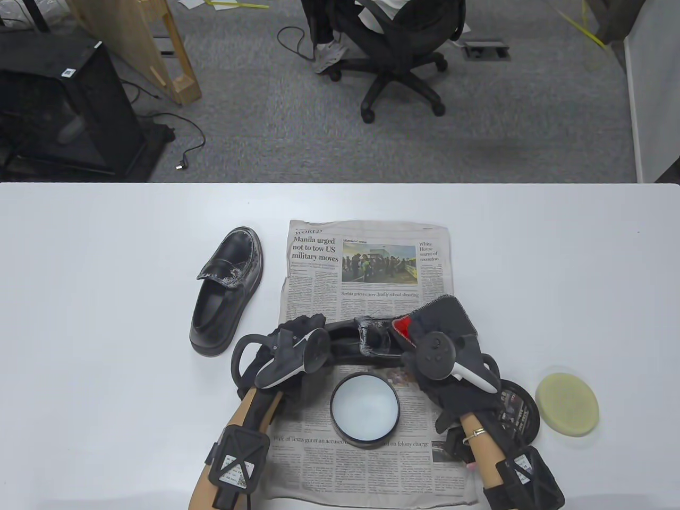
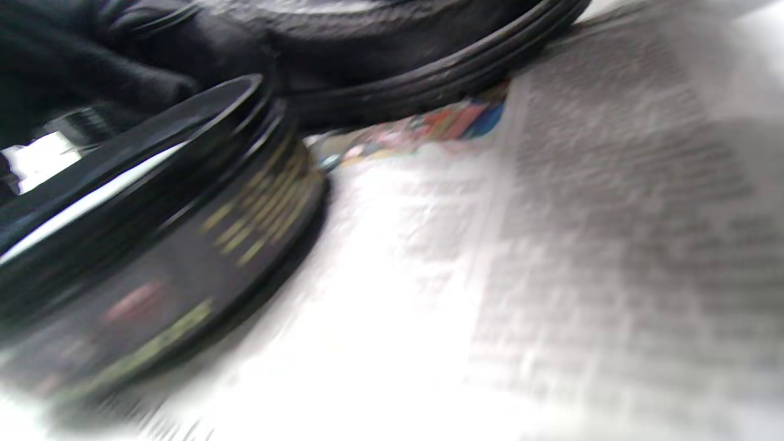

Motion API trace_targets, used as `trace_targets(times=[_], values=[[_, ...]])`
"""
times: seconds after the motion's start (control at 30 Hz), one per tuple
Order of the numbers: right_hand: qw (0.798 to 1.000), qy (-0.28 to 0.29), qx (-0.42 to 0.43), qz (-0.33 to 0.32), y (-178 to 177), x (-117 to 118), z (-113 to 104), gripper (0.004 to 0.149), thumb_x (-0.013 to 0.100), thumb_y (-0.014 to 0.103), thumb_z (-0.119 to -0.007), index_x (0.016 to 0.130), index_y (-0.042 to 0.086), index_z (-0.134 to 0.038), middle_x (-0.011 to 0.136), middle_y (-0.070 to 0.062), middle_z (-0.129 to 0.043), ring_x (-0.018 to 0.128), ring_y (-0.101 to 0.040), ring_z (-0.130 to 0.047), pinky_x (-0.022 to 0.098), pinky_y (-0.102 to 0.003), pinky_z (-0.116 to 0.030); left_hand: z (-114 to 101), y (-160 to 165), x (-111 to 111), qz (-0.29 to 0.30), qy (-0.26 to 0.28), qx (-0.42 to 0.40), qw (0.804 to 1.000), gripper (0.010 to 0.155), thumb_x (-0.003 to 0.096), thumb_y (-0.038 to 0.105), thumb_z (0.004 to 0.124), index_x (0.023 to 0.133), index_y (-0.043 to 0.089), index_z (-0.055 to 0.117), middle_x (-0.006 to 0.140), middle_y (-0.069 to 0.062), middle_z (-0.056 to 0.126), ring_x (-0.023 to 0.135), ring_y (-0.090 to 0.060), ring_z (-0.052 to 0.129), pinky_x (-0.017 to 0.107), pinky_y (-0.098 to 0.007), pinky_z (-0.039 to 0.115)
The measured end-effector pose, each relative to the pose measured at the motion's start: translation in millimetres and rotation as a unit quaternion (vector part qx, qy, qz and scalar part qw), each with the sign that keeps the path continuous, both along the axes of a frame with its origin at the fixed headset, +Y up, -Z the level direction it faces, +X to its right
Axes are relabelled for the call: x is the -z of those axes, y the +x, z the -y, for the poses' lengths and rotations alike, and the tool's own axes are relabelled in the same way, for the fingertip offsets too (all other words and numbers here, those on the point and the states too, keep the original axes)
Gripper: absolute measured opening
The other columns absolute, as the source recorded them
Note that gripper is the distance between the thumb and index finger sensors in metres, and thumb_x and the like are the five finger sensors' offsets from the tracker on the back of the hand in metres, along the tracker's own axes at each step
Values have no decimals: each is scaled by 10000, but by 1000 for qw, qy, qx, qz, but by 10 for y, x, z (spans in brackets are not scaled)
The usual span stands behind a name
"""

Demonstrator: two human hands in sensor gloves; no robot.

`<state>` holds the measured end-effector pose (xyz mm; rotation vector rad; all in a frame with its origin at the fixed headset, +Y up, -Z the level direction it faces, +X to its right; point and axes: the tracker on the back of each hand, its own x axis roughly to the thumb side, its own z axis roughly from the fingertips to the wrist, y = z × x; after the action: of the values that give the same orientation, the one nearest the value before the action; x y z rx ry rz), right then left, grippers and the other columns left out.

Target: Dip and apply leather care cream with polishing sponge on shoes

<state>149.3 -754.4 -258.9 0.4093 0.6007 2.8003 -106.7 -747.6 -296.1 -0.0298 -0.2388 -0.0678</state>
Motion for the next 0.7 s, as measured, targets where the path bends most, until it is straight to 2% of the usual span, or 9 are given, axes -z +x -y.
trace_targets(times=[0.17, 0.27, 0.37, 0.53, 0.7], values=[[996, 19, 58, -63, -450, -79, -97, 656, 658, 414, -250, 1120, 56, 48, 1108, -255, 105, 966, -584, 42, 653, -694, -164, 9, -1, 8, 3, -8, -13, 1000, 804, 346, 615, 810, 1072, 317, 637, 1069, -45, 838, 928, -289, 896, 648, -416, 848], [993, 27, 91, -71, -663, 36, -190, 645, 659, 416, -255, 1154, 85, -7, 1141, -254, 69, 989, -602, 11, 651, -712, -172, 12, -3, 15, 6, -11, -17, 1000, 804, 346, 608, 816, 1074, 325, 629, 1079, -37, 828, 939, -285, 888, 655, -415, 846], [993, 15, 105, -50, -767, 258, -178, 641, 659, 423, -261, 1178, 109, -52, 1180, -252, 17, 1016, -599, -10, 647, -719, -151, 16, -8, 15, 7, -10, -19, 1000, 813, 347, 607, 818, 1081, 319, 622, 1078, -42, 830, 939, -286, 887, 655, -416, 845], [991, -14, 128, 17, -544, 509, -62, 646, 654, 433, -251, 1180, 111, -62, 1196, -217, -11, 1047, -526, -5, 667, -660, -99, 5, -9, 9, 6, -6, -8, 1000, 805, 361, 615, 804, 1085, 316, 622, 1069, -50, 840, 919, -290, 901, 638, -417, 851], [997, -2, 43, 60, -151, 522, -57, 633, 658, 446, -339, 1197, 151, -188, 1222, -174, -112, 1077, -480, -69, 692, -626, -135, 8, -16, 9, 3, -6, -12, 1000, 802, 360, 617, 804, 1082, 315, 627, 1063, -49, 844, 911, -291, 906, 634, -417, 852]])
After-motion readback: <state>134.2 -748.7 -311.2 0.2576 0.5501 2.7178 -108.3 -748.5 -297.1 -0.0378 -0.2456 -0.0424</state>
